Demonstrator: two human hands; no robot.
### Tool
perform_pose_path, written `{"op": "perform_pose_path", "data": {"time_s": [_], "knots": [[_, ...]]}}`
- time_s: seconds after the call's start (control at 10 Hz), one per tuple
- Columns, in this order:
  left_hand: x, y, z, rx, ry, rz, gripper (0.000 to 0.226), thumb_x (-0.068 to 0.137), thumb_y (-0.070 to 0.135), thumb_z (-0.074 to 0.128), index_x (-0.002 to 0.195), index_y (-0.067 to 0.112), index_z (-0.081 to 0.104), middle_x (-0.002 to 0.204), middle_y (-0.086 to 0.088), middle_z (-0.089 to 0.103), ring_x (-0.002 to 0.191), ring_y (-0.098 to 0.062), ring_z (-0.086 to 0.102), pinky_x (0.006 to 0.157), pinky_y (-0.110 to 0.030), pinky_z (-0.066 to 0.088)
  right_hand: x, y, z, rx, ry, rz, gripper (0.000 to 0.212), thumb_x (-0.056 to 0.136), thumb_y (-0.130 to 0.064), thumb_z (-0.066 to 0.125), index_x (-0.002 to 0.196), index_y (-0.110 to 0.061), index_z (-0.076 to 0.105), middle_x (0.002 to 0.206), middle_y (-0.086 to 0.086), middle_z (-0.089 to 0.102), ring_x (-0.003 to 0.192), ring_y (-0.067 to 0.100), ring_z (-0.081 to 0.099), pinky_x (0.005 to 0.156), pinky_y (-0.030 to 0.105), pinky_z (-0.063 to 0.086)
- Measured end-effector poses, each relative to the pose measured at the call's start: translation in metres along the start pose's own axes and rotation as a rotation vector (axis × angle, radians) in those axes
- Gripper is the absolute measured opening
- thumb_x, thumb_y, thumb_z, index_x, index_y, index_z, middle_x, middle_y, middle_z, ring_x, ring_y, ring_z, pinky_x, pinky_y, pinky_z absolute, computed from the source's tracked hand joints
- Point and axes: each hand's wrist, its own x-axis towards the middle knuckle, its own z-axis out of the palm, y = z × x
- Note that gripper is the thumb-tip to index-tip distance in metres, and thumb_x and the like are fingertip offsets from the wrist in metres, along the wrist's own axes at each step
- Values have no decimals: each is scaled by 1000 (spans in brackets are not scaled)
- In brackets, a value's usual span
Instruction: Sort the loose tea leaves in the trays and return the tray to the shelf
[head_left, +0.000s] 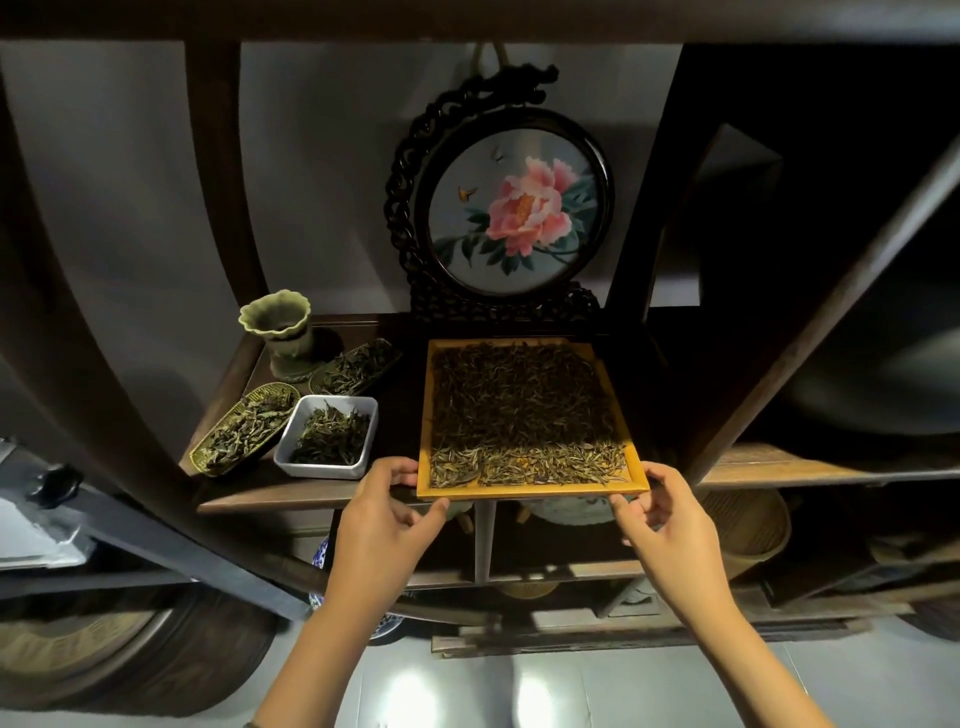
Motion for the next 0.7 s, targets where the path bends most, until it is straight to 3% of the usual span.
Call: {"op": "perform_pose_path", "data": {"time_s": [0.2, 0.3, 0.4, 0.5, 0.6, 0.7], "knots": [[4, 2, -4, 25, -17, 40, 41, 77, 28, 78, 107, 33, 51, 98, 20, 59, 61, -3, 61, 56, -16, 48, 3, -5, 0, -38, -7, -1, 34, 87, -23, 66, 117, -26, 51, 76, 2, 63, 72, 17, 63, 68, 43, 58], [3, 0, -6, 35, -30, 44, 43, 76, 30, 78, 108, 35, 50, 99, 21, 59, 60, -2, 61, 54, -13, 47, -1, -5, 1, -77, 12, 7, 44, 86, -26, 67, 124, -23, 45, 77, -3, 63, 73, 8, 62, 65, 21, 52], [3, -4, -12, 65, -53, 52, 46, 77, 28, 78, 111, 33, 48, 99, 19, 57, 64, 0, 62, 54, -10, 47, -9, -6, 2, -104, 56, 4, 52, 86, -21, 67, 130, -20, 40, 77, -5, 61, 73, 6, 61, 64, 13, 44], [0, -6, -19, 128, -46, 70, 35, 82, 27, 73, 110, 29, 51, 94, 12, 57, 69, 2, 60, 56, -16, 44, -19, -10, -1, -179, 109, -25, 45, 87, -18, 65, 124, -21, 41, 82, -6, 58, 73, 7, 60, 64, 20, 49], [-10, -9, -26, 243, -91, 89, 21, 85, 33, 68, 99, 32, 53, 83, 13, 59, 67, 2, 59, 56, -15, 41, -29, -11, -6, -301, 117, -71, 23, 88, -25, 62, 102, -25, 44, 84, -6, 56, 74, 6, 57, 65, 28, 52], [-27, -2, -28, 381, -186, 161, 15, 84, 38, 66, 87, 38, 51, 74, 15, 60, 69, 1, 58, 54, -14, 39, -39, -20, -12, -479, 54, -167, 16, 89, -31, 59, 84, -23, 46, 80, -9, 52, 70, 6, 53, 61, 30, 50]]}}
